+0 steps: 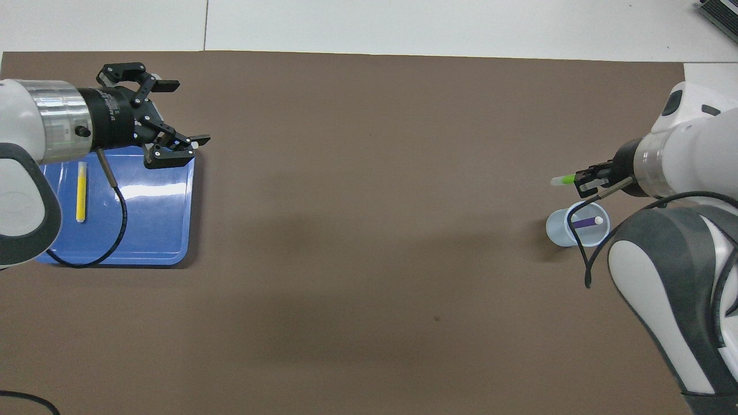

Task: Transfer and insert pens with both arms
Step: 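Carry the green pen to the cup while the left gripper retreats, then insert the green pen into the cup while the left gripper grasps the yellow pen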

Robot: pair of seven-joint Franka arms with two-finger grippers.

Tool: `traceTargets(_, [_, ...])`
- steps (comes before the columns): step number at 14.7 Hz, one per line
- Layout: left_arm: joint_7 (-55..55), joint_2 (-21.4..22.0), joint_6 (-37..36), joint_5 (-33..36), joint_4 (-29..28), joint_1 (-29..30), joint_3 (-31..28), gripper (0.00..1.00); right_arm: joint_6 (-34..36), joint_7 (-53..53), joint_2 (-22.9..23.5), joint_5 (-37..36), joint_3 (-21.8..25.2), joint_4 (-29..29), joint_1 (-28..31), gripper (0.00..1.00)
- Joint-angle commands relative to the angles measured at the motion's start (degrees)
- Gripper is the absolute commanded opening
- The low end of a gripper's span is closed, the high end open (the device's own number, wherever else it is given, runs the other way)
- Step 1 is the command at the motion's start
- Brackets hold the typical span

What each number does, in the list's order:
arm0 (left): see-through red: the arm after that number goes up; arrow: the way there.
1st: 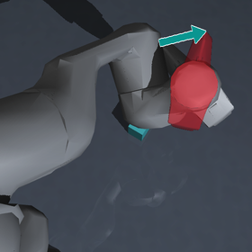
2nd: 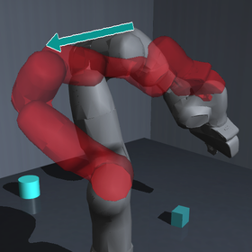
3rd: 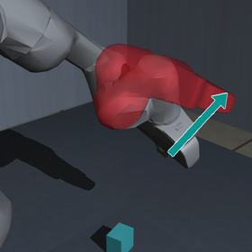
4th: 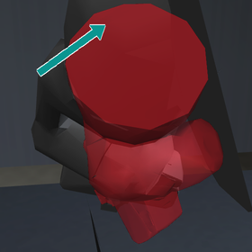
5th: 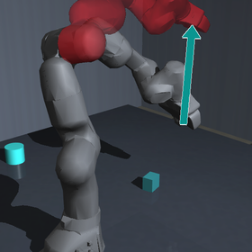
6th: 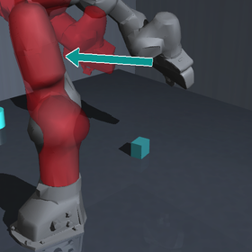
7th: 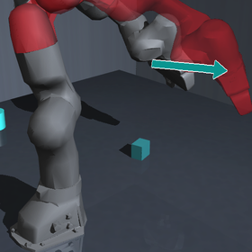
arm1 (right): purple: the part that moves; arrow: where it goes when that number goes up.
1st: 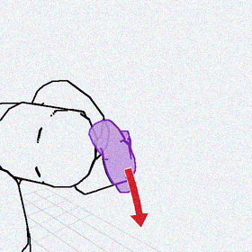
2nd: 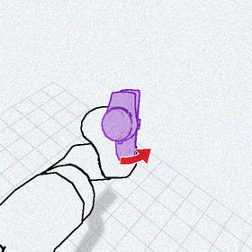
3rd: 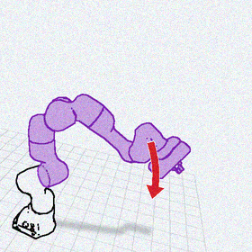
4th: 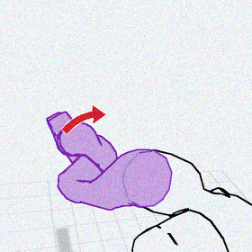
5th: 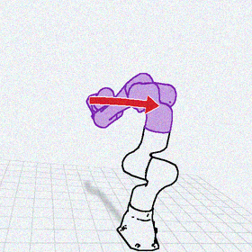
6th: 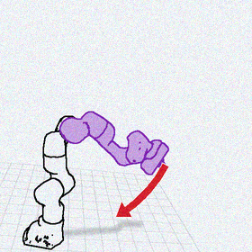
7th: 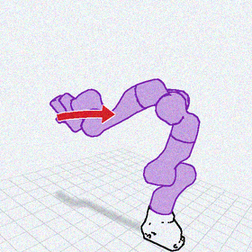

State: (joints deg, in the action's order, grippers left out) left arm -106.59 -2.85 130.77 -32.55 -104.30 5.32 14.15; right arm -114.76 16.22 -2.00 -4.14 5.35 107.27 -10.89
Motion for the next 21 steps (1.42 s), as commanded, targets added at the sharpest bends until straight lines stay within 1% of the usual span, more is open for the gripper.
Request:
traceTargets(1, [6.18,2.75,-0.96,0.91,-3.09,2.23,0.53,1.0,0.51,1.19,-0.64,-2.53,-0.43,1.01,0.87,0.0])
traceTargets(2, [11.27,3.54,-1.13,1.09,-4.58,2.41,0.44,1.0,0.42,1.19,-0.81,-2.71,-0.43,1.79,0.87,0.0])
traceTargets(3, [15.5,4.07,-1.74,1.18,-5.47,3.98,0.44,1.0,0.16,1.19,-0.99,-2.89,-0.43,2.59,0.96,0.0])
traceTargets(5, [24.72,4.43,-6.21,2.14,-5.13,7.5,0.44,1.0,-0.46,1.19,-1.25,-3.76,-0.43,3.73,1.22,0.0])
traceTargets(6, [29.38,4.52,-8.14,3.62,-5.12,9.25,0.44,1.0,-0.55,1.19,-1.25,-4.29,-0.43,4.08,1.31,0.0])
traceTargets(8, [37.73,4.61,-10.35,8.36,-5.3,10.06,0.44,1.0,-0.55,1.71,-1.25,-5.08,-0.43,4.18,1.4,0.0])
traceTargets(10, [45.82,4.43,-12.37,12.24,-5.39,12.51,0.53,1.0,-0.55,2.24,-1.17,-5.26,-0.43,4.35,2.36,0.0])
traceTargets(13, [63.03,3.82,-15.8,18.47,-5.3,15.06,0.53,1.0,-1.08,3.21,-1.17,-5.26,-0.43,5.14,2.54,0.0])
traceTargets(15, [73.15,2.77,-15.99,23.65,-5.47,15.42,0.53,1.0,-1.69,3.38,-0.82,-5.26,-0.43,5.84,2.89,0.0])
traceTargets(17, [80.54,1.71,-15.9,28.14,-5.39,17.17,0.53,1.0,-2.22,3.47,-0.9,-5.26,-0.43,6.9,3.07,0.0])
traceTargets(19, [94.65,-0.21,-14.85,30.69,-5.13,17.97,0.44,1.0,-2.31,4.34,-0.81,-5.26,-0.43,7.51,3.15,0.0])
traceTargets(20, [98.73,-1.53,-13.54,33.32,-4.86,18.32,0.44,1.0,-2.31,4.61,-0.81,-5.43,-0.43,7.86,3.24,0.0])
traceTargets(21, [100.25,-2.59,-11.78,36.22,-4.86,18.85,0.53,1.0,-2.13,4.7,-0.9,-5.52,-0.43,8.39,3.24,0.0])
